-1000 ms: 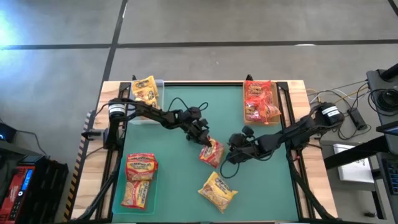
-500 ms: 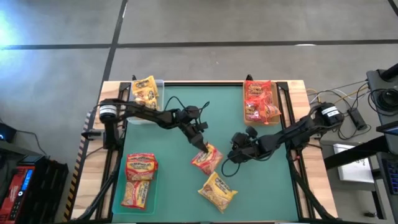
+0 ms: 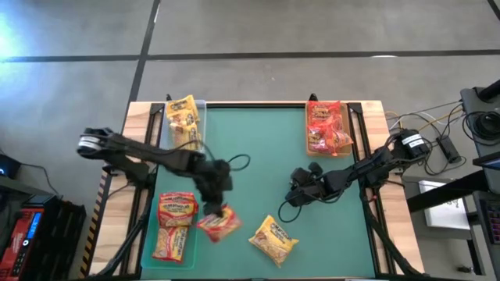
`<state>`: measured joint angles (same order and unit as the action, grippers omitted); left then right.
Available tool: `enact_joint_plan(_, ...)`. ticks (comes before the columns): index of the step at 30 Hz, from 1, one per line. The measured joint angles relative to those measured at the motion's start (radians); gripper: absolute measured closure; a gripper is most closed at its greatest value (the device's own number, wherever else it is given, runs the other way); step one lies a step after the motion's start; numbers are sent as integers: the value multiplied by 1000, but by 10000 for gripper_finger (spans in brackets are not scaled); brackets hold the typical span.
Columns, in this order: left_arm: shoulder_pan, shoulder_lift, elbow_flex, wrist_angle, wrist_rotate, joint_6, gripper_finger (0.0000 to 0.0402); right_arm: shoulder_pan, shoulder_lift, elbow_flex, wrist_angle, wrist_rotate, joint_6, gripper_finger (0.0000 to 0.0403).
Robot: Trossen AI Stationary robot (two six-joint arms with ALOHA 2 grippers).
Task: Sort Maruchan noodles
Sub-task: Put the red noodle pack into the green bin
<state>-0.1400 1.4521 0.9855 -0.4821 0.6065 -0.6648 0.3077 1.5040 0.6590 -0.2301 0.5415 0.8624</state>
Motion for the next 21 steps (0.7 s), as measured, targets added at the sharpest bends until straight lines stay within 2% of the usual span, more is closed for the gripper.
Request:
enact_joint_plan(4,-125,-94,0,-216,-113,-51,317,0,0,0,67,-6,-32,271)
enact_joint_plan(8,-241,-169,0,-389,-130,-156,317,4,0,0,136,-60,-69,271)
enact_joint_plan(11,-299,-209,0,-445,-173,-236,317,11,0,2,181,-82,-99,271)
enact_joint_plan(15,-323,-249,0,-455,-259,-287,318,20,0,8,217,-104,-116,271)
enact_joint_plan(21,-348,-303,4,-537,-264,-333,318,44,0,16,216,-105,-114,271)
